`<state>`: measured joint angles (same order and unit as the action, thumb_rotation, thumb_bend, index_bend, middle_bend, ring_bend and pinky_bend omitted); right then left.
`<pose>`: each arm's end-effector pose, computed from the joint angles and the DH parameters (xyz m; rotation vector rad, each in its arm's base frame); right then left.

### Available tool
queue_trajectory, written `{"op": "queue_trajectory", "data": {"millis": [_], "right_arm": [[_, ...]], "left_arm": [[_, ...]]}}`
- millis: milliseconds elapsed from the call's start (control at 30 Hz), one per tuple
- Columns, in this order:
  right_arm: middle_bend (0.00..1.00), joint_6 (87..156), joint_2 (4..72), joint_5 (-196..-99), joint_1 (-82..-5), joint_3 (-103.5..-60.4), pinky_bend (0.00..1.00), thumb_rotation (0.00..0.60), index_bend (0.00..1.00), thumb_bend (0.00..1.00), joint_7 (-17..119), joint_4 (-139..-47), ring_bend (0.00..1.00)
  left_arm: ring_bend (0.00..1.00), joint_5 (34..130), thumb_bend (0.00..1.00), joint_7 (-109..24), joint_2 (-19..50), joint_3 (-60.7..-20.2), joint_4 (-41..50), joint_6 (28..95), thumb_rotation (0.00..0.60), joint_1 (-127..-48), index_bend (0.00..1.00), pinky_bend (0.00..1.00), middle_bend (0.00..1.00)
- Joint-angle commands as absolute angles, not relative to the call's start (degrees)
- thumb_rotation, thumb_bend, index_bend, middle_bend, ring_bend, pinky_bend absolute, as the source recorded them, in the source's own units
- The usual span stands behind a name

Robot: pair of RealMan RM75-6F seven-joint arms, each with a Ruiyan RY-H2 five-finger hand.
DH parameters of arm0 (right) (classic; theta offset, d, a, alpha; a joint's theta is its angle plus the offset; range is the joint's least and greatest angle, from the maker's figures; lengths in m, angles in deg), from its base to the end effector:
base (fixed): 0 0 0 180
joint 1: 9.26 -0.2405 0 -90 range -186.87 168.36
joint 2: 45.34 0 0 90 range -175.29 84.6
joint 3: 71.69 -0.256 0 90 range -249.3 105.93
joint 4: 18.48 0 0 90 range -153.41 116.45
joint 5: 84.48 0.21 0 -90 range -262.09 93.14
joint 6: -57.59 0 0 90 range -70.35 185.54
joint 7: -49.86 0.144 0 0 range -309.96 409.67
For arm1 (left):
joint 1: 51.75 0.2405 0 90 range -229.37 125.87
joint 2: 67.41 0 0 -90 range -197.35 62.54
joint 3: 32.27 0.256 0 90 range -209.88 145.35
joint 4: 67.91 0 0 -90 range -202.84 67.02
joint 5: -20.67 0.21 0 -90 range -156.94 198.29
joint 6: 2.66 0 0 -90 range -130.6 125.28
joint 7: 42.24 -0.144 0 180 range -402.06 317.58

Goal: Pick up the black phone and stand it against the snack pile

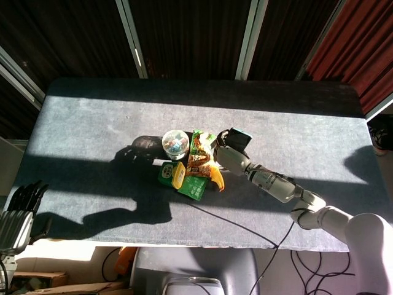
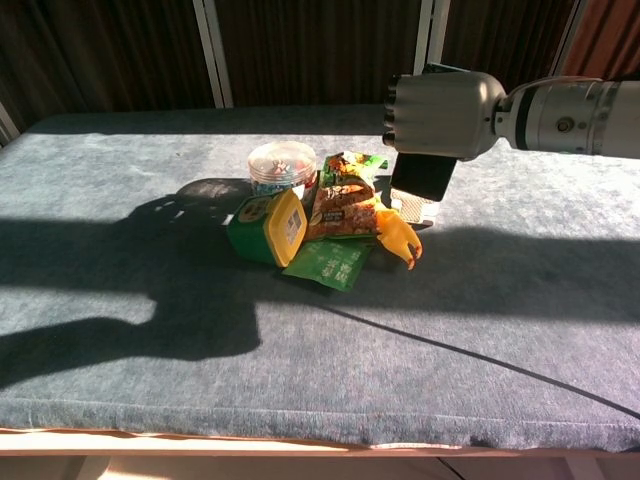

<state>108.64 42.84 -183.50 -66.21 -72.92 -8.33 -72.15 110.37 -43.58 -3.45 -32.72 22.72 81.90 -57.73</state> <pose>-0.1360 -0.4217 0.0039 1.9450 0.9494 0.2100 -0.3093 0.1783 0.1522 -1.4958 -0.8567 -0.8783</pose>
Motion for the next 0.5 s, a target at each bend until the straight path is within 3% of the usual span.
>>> {"op": "queue_trajectory", "data": {"millis": [33, 500], "right_arm": [[0.61, 108.07, 43.81, -184.28, -66.86, -72.24, 0.6, 0.6, 0.88, 0.31, -7.49, -70.92, 0.52], [0.61, 106.92, 45.04, -185.07, -67.39, -71.0, 0.6, 0.6, 0.88, 0.29, -6.15, -68.45, 0.52]], "left_arm": [[0.0, 110.39, 0.4, -44.06, -3.3, -32.61, 22.82, 81.52, 0.6, -57.94, 0.0, 0.0, 0.0], [0.0, 110.52, 0.39, -44.95, -3.1, -32.42, 23.1, 81.66, 0.6, -57.95, 0.0, 0.0, 0.0]]}}
